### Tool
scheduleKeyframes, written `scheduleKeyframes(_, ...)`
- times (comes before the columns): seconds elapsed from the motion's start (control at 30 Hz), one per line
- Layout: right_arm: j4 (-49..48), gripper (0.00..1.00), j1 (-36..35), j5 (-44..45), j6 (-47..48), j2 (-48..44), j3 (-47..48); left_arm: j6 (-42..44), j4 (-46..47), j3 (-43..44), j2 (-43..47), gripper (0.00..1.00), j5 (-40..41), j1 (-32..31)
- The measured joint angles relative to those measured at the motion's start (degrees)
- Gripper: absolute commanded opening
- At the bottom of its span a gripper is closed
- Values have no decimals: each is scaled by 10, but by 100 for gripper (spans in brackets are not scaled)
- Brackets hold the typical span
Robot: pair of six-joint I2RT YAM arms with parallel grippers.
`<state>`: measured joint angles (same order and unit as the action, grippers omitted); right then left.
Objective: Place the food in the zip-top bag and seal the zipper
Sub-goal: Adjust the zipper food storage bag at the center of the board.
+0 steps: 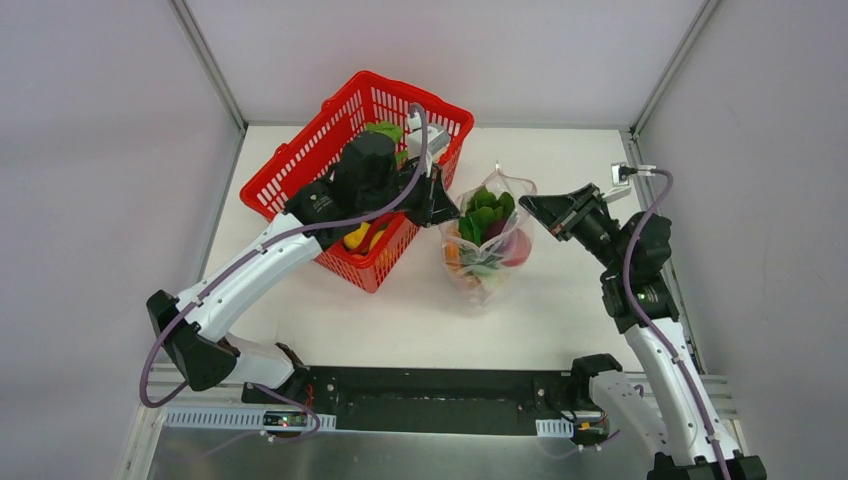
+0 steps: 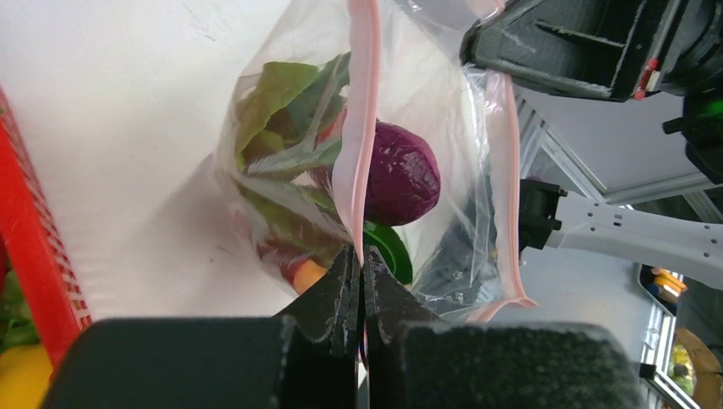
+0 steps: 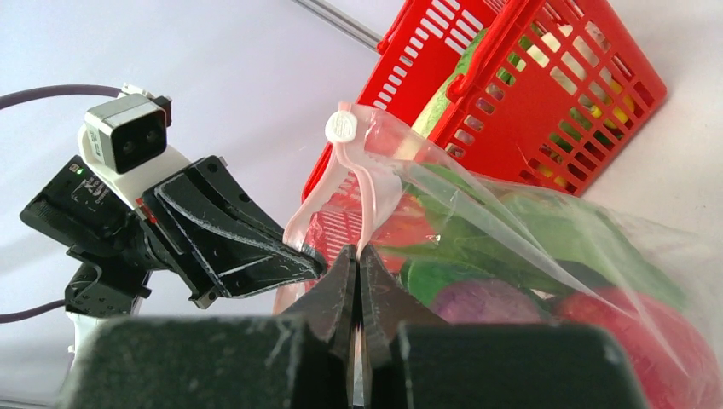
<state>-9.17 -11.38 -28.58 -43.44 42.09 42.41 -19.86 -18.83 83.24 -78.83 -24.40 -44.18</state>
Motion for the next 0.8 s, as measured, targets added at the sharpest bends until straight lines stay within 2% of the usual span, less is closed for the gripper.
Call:
scheduleKeyframes(0.17,7,0,0,26,0,-2,-23,9,-17,-12,-2,0,31,2)
scheduleKeyframes(0.4,26,0,0,8,-6,79,-6,-8,-20,-19,-64,0,5,28)
scheduleKeyframes(0.57,7,0,0,-19,0,66,67,-3,-17,38,-27,0,-12,29)
scheduleKeyframes(0.8,-3,0,0,-4,0,18,18,-2,-1,-14,40,0,-5,29)
